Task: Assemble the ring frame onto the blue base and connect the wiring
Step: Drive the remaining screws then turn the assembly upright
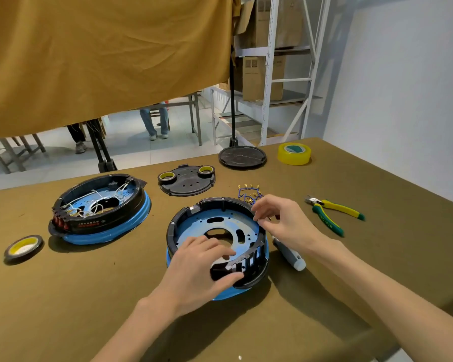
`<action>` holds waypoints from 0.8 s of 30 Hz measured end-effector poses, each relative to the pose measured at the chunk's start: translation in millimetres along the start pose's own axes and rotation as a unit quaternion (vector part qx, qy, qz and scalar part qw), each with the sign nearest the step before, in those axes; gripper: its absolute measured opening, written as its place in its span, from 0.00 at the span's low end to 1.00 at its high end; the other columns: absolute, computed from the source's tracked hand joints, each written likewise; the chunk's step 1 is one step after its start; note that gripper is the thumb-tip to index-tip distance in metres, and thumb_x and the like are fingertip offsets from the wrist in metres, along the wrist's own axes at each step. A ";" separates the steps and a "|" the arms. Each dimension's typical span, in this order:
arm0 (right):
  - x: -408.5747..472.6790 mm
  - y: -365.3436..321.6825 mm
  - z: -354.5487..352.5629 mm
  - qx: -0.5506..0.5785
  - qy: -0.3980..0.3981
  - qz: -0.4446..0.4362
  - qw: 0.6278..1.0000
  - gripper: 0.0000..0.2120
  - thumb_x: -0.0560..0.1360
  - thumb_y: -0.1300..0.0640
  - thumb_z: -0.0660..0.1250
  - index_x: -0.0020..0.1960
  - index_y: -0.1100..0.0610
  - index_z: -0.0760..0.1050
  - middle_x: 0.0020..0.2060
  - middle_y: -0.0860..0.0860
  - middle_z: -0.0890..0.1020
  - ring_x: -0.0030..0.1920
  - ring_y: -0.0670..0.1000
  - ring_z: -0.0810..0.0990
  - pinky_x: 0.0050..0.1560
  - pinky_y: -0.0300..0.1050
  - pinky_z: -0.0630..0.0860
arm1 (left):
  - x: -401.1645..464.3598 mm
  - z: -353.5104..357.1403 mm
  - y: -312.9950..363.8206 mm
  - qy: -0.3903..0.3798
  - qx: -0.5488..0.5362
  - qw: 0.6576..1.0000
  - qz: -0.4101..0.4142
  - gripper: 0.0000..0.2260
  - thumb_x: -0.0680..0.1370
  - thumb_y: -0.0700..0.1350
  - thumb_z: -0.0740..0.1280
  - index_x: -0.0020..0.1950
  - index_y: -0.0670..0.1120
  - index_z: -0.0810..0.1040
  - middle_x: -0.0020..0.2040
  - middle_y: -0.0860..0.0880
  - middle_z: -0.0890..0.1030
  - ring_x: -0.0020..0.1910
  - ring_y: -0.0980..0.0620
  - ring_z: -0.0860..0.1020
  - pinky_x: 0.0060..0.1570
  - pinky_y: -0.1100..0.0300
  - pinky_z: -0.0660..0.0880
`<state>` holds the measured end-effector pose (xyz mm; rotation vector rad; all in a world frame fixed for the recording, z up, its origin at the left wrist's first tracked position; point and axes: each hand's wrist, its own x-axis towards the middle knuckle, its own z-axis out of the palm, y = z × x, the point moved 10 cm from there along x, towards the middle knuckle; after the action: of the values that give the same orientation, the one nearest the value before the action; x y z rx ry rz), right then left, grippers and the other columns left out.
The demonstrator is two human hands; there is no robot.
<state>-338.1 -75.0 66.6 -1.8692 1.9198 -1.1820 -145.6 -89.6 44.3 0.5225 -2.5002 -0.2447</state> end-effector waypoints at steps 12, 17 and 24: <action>-2.3 -12.2 18.5 0.047 -0.003 -0.021 0.999 0.12 0.76 0.64 0.73 0.56 0.53 0.79 0.44 0.45 0.86 0.49 0.46 0.84 0.55 0.38 0.79 | -24.7 -21.1 -33.7 0.011 0.030 0.999 -0.038 0.13 0.78 0.59 0.66 0.57 0.56 0.82 0.52 0.62 0.80 0.55 0.61 0.75 0.64 0.56 0.69; -0.4 -13.0 20.2 0.054 -0.058 -0.010 0.997 0.14 0.75 0.64 0.74 0.55 0.50 0.79 0.44 0.44 0.87 0.49 0.45 0.86 0.57 0.42 0.80 | -4.7 -7.3 -9.2 -0.004 0.024 0.999 -0.043 0.16 0.80 0.64 0.61 0.62 0.59 0.79 0.53 0.64 0.79 0.56 0.64 0.74 0.64 0.63 0.66; -3.8 -12.2 21.2 0.065 -0.065 -0.005 0.996 0.15 0.74 0.62 0.75 0.56 0.47 0.77 0.42 0.40 0.88 0.51 0.42 0.85 0.61 0.26 0.62 | 9.6 7.2 -6.7 0.011 0.033 0.997 -0.074 0.20 0.80 0.67 0.58 0.59 0.57 0.82 0.50 0.61 0.82 0.48 0.62 0.78 0.51 0.61 0.75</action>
<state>-314.7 -78.1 59.4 -1.8415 1.7258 -1.1300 -154.9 -99.2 41.2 0.7357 -2.4586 -0.2116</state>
